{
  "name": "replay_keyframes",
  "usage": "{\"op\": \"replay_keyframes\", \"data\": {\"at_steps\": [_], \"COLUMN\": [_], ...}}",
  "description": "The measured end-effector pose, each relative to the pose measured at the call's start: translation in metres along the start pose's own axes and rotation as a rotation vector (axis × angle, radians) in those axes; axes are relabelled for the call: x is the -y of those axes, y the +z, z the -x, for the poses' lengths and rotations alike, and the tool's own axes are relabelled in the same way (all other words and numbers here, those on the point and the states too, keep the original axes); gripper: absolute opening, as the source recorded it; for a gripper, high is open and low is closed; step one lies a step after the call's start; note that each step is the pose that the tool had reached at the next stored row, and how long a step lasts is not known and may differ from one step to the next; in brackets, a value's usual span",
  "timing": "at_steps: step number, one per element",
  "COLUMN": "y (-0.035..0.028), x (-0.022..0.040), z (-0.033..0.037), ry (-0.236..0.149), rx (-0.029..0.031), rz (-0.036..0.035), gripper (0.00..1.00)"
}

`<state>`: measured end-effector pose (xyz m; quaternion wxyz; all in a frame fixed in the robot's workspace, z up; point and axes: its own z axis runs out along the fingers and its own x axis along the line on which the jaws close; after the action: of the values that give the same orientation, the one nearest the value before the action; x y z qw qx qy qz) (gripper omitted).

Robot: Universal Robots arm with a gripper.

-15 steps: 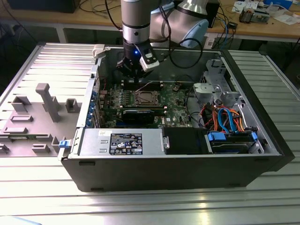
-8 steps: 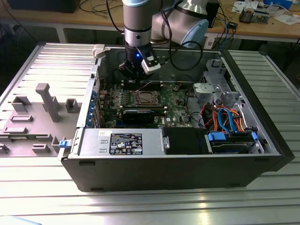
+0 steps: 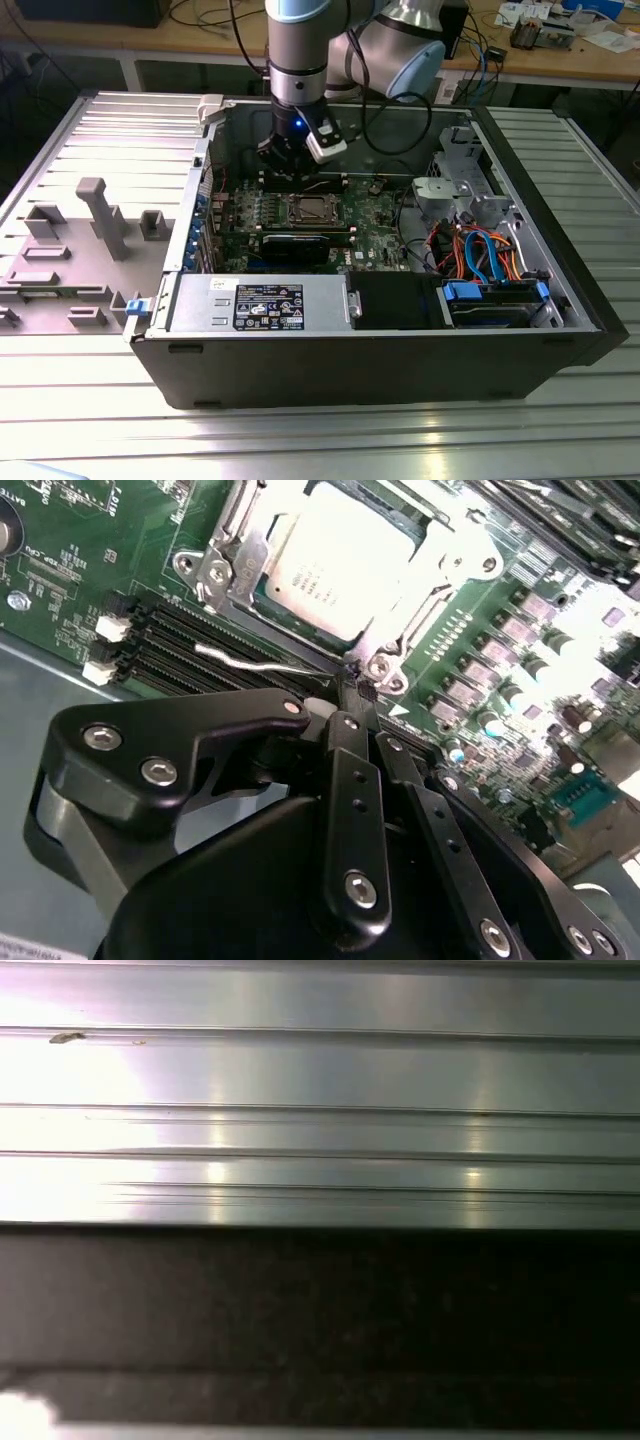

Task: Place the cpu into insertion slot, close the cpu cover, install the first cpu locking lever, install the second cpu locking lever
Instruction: 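Install the first cpu locking lever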

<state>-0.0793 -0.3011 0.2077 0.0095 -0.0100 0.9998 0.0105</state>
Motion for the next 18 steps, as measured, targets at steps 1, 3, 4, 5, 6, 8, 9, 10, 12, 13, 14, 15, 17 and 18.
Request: {"op": "replay_keyframes", "data": {"at_steps": [1,3,4,5,6,8,9,10,12,13,14,15,17,18], "y": [0.0009,0.0029,0.0038,0.0046,0.0056,0.0068,0.0073,0.0075,0.0078,0.0078,0.0073,0.0055,-0.0033,-0.0050], "x": [0.0000,-0.0001,-0.0002,-0.0002,-0.0002,-0.0001,-0.0001,-0.0001,0.0000,0.0000,0.0000,-0.0003,-0.0004,-0.0004], "z": [0.0011,0.0043,0.0062,0.0083,0.0104,0.0140,0.0157,0.0166,0.0200,0.0207,0.0212,0.0216,0.0216,0.0216], "ry": [-0.001,-0.003,-0.004,-0.005,-0.007,-0.009,-0.010,-0.011,-0.014,-0.014,-0.015,-0.015,-0.015,-0.015], "rx": [-0.0001,-0.0002,-0.0003,-0.0004,-0.0002,-0.0006,-0.0004,-0.0003,-0.0003,-0.0005,-0.0001,0.0015,-0.0001,-0.0001], "rz": [-0.0009,-0.0021,-0.0026,-0.0029,-0.0028,-0.0033,-0.0030,-0.0029,-0.0028,-0.0029,-0.0027,-0.0017,-0.0026,-0.0026], "gripper": [0.11,0.11,0.11,0.11,0.11,0.11,0.11,0.11,0.11,0.11,0.11,0.11,0.11,0.11]}}
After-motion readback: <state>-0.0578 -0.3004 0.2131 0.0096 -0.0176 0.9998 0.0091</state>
